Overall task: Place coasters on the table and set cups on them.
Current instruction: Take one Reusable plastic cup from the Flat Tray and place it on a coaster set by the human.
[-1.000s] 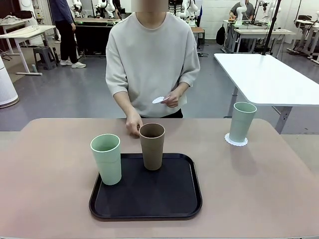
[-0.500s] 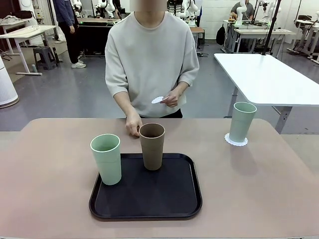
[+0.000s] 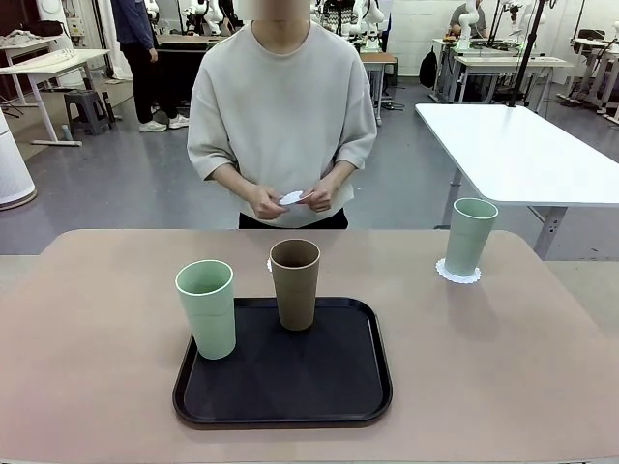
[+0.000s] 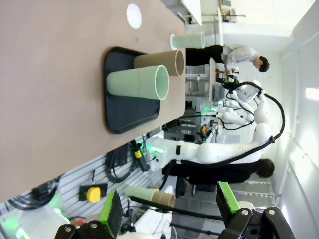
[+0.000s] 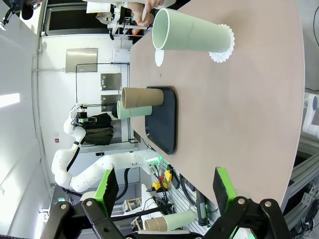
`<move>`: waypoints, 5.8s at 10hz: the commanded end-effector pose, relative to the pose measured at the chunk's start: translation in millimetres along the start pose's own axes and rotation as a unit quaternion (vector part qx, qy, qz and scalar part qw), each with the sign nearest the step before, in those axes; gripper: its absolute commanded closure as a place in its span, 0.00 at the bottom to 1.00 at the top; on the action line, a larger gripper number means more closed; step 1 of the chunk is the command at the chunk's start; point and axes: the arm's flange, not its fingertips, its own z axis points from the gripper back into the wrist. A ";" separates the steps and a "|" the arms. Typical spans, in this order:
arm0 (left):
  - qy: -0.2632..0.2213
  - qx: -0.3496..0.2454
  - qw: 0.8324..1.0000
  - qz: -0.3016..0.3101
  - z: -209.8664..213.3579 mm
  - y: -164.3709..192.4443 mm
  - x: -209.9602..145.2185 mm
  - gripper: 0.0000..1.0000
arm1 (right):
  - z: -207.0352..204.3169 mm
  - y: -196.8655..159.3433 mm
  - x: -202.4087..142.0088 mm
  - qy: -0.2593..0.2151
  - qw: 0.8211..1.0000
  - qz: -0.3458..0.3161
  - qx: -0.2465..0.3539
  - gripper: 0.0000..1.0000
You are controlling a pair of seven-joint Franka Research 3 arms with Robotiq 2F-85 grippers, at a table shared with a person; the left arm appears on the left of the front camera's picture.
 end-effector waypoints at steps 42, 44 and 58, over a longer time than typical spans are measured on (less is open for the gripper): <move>-0.003 -0.006 1.000 -0.001 0.5 -1.8 -1.3 0.00 | -462.1 156.3 21.1 0.153 0.734 0.662 -0.020 0.00; -0.003 -0.006 1.000 -0.001 0.5 -1.8 -1.3 0.00 | -453.1 148.7 11.8 0.142 0.740 0.658 0.008 0.00; -0.003 -0.006 1.000 -0.001 0.5 -1.8 -1.3 0.00 | -453.3 121.6 -10.8 0.084 0.715 0.693 0.035 0.00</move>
